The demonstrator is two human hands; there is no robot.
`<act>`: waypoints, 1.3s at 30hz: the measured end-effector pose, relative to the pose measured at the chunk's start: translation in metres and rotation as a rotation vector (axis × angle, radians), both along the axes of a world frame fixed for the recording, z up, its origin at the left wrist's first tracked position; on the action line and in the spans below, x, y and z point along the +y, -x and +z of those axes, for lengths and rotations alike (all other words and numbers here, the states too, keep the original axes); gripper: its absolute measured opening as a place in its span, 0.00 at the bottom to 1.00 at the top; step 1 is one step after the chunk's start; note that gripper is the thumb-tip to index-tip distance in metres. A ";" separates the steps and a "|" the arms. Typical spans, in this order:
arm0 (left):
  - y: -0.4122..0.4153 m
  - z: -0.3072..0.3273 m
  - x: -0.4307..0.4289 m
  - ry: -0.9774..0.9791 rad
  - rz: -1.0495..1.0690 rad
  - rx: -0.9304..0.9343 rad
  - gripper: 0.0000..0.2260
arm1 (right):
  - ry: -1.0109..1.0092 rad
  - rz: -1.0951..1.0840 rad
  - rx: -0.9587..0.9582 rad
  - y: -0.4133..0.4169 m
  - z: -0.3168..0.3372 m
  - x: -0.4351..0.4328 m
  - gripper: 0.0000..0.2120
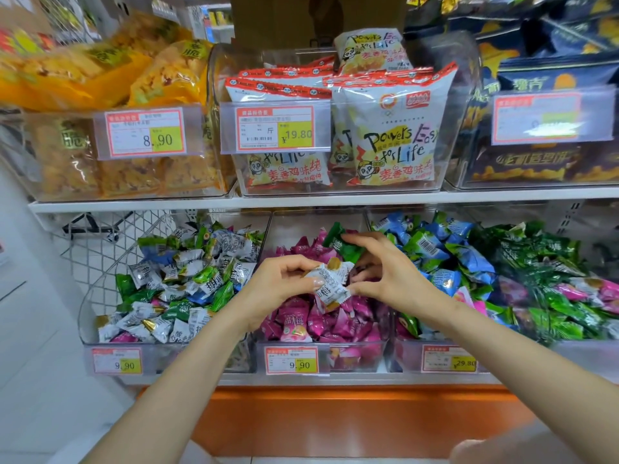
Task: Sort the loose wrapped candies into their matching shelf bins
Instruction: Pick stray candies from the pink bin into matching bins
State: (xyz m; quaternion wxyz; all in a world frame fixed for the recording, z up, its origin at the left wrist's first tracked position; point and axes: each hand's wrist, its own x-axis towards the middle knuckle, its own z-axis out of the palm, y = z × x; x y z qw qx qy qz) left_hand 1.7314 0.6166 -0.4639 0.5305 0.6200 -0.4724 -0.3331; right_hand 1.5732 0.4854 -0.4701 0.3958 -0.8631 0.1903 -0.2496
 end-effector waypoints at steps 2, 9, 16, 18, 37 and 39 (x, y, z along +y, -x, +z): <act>-0.003 0.002 0.002 -0.007 0.009 -0.025 0.06 | -0.034 -0.016 -0.042 0.003 0.004 0.000 0.31; -0.019 0.014 0.016 0.087 0.314 -0.358 0.06 | 0.092 -0.192 -0.203 0.012 0.002 -0.004 0.10; -0.062 0.014 0.013 0.155 0.768 -0.946 0.05 | 0.240 -0.286 -0.197 0.022 0.001 -0.011 0.16; -0.079 0.007 0.006 0.074 0.780 -0.956 0.05 | 0.217 -0.322 -0.174 0.027 0.003 -0.013 0.17; -0.056 -0.007 -0.020 -0.103 0.541 -1.157 0.23 | 0.521 -0.921 -0.038 0.130 0.003 -0.088 0.10; -0.043 -0.005 -0.020 -0.058 0.490 -1.139 0.18 | 0.438 -0.966 0.166 0.147 0.000 -0.105 0.14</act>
